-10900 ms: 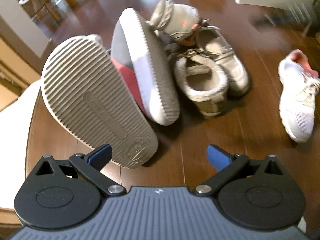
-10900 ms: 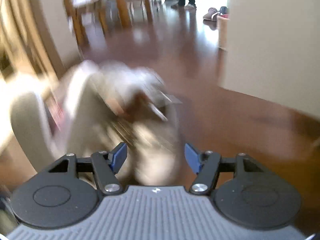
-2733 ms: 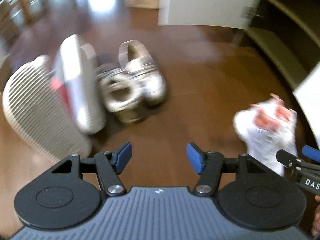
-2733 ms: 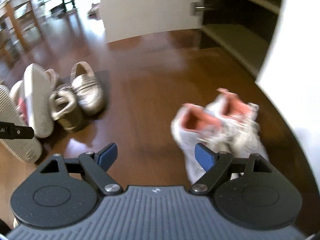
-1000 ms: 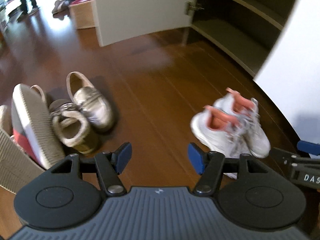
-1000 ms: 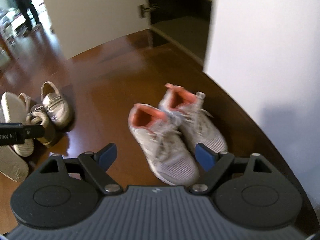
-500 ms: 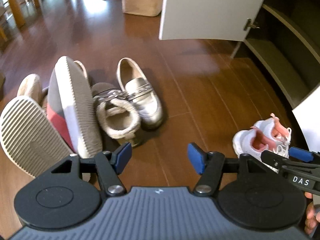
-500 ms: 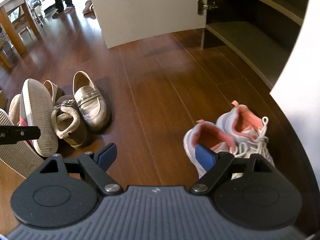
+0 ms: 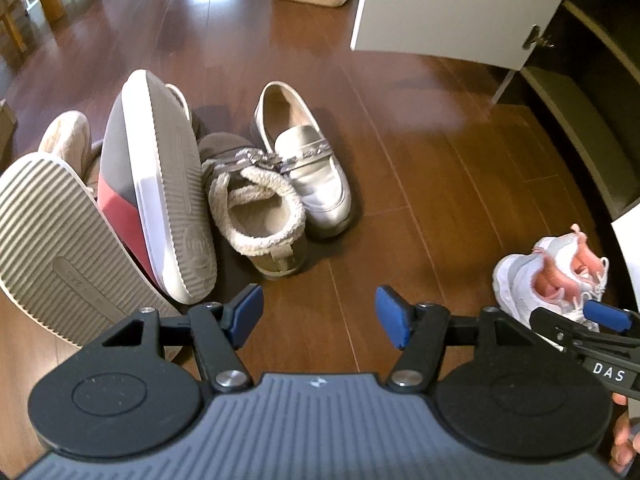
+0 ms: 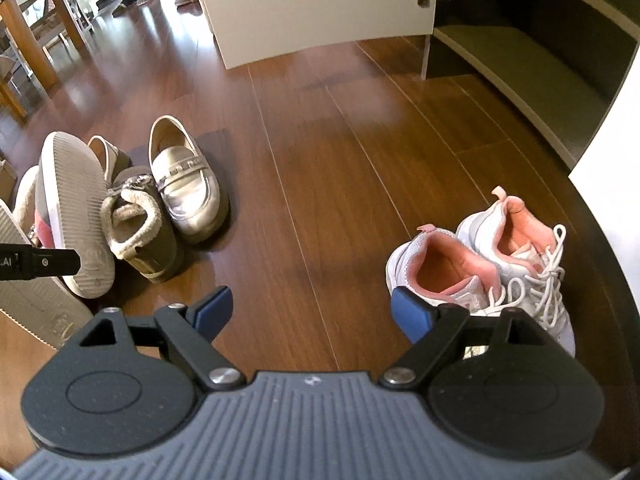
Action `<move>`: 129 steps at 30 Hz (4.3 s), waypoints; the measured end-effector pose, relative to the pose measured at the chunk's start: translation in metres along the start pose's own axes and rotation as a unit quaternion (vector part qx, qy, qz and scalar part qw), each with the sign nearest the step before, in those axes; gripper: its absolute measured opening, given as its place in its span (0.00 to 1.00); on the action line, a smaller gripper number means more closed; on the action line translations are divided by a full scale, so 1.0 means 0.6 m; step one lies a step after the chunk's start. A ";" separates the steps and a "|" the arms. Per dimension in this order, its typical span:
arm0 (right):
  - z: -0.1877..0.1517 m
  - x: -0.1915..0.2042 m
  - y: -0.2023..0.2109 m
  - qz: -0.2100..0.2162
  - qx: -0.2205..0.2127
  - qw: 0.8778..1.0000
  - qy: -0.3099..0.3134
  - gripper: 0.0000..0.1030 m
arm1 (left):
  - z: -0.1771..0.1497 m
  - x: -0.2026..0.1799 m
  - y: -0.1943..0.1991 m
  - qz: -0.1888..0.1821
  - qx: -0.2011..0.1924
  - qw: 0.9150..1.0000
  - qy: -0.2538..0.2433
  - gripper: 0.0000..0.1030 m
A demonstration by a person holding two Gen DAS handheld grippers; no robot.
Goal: Organize scattered shoes
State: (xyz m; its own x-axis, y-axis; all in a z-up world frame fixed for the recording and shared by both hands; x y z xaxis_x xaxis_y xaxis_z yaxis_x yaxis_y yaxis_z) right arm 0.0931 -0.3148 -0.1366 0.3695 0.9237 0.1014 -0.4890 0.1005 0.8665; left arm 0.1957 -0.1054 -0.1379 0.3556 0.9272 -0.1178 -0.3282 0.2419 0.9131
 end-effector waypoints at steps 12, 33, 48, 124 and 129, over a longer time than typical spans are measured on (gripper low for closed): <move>0.065 0.091 -0.200 0.037 0.024 0.994 0.096 0.79 | 0.058 0.129 -0.109 0.063 0.012 0.995 0.078 0.67; 0.283 0.275 -0.480 0.161 0.044 0.980 0.112 0.05 | 0.127 0.136 -0.189 0.076 0.014 0.993 0.084 0.68; 0.274 0.081 -0.359 0.063 -0.054 0.993 0.089 0.99 | 0.133 0.072 -0.199 0.050 0.009 0.998 0.046 0.69; 0.031 0.460 -0.087 0.225 -0.045 0.836 0.499 0.88 | 0.023 0.382 0.111 0.148 0.010 0.989 -0.012 0.71; 0.094 0.466 -0.121 0.241 -0.030 0.877 0.415 0.82 | 0.051 0.411 0.099 0.127 -0.006 0.992 0.013 0.71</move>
State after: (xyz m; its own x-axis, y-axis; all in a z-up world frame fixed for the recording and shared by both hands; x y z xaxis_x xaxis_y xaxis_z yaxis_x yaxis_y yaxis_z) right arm 0.2764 -0.0850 -0.1433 -0.5823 0.8122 0.0369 -0.4800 -0.3801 0.7907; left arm 0.2908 0.1285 -0.1006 0.2372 0.9658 0.1046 -0.4141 0.0031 0.9102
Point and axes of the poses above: each gripper's, at about its wrist camera, not at the fingertips, and y roughly against the way its jaws point, x to its left, z to its top, the point moved 7 cm from there along -y, roughly the way its jaws point
